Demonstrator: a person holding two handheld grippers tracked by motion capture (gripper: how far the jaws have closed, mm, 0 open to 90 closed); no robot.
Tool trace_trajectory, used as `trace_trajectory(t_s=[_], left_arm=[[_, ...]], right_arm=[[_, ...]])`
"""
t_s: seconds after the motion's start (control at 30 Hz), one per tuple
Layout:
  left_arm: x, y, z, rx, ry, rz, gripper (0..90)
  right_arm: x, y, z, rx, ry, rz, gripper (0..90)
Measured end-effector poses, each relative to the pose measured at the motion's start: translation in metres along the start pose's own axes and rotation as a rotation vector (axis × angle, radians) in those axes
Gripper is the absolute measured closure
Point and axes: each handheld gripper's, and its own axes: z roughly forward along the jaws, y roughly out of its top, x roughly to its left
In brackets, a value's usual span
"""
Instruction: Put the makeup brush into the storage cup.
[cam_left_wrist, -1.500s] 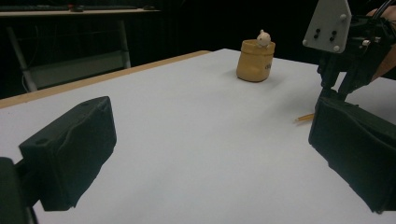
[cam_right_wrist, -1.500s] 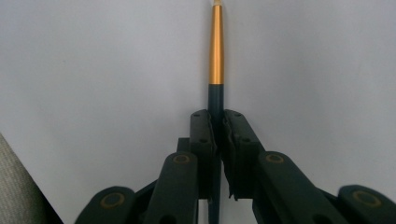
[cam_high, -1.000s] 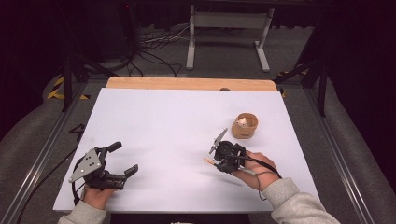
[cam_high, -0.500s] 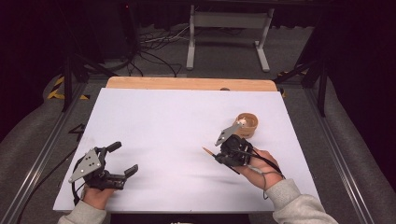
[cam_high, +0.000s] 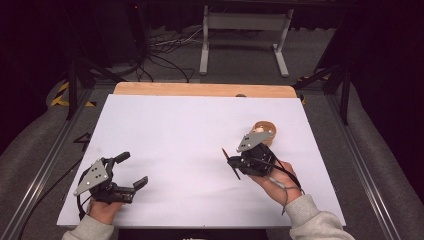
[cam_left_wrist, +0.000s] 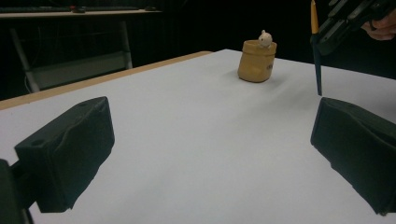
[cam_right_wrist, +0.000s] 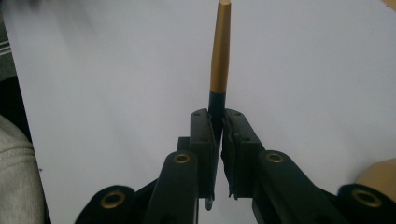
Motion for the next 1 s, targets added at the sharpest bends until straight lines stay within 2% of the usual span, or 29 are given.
trace_trajectory(t_s=[0.27, 0.47, 0.6, 0.63, 0.67, 1.0], left_arm=[[0.001, 0.000, 0.000, 0.002, -0.002, 0.005, 0.2], [0.000, 0.000, 0.000, -0.002, -0.001, 0.004, 0.2], [0.001, 0.000, 0.000, 0.000, -0.001, 0.004, 0.2], [0.001, 0.000, -0.001, 0.002, -0.002, 0.004, 0.2], [0.001, 0.000, -0.001, 0.002, -0.002, 0.004, 0.2], [0.000, 0.000, 0.000, 0.001, -0.002, -0.001, 0.2]], right_arm=[[-0.001, -0.001, -0.002, -0.078, 0.020, 0.032, 83.3], [-0.002, 0.000, -0.008, -0.156, 0.024, 0.054, 83.4], [-0.003, 0.001, -0.013, -0.199, 0.016, 0.058, 83.4], [-0.003, 0.001, -0.017, -0.238, 0.009, 0.063, 83.4], [-0.003, 0.001, -0.017, -0.238, 0.009, 0.063, 83.4], [-0.006, -0.002, -0.028, -0.371, -0.031, 0.085, 83.4]])
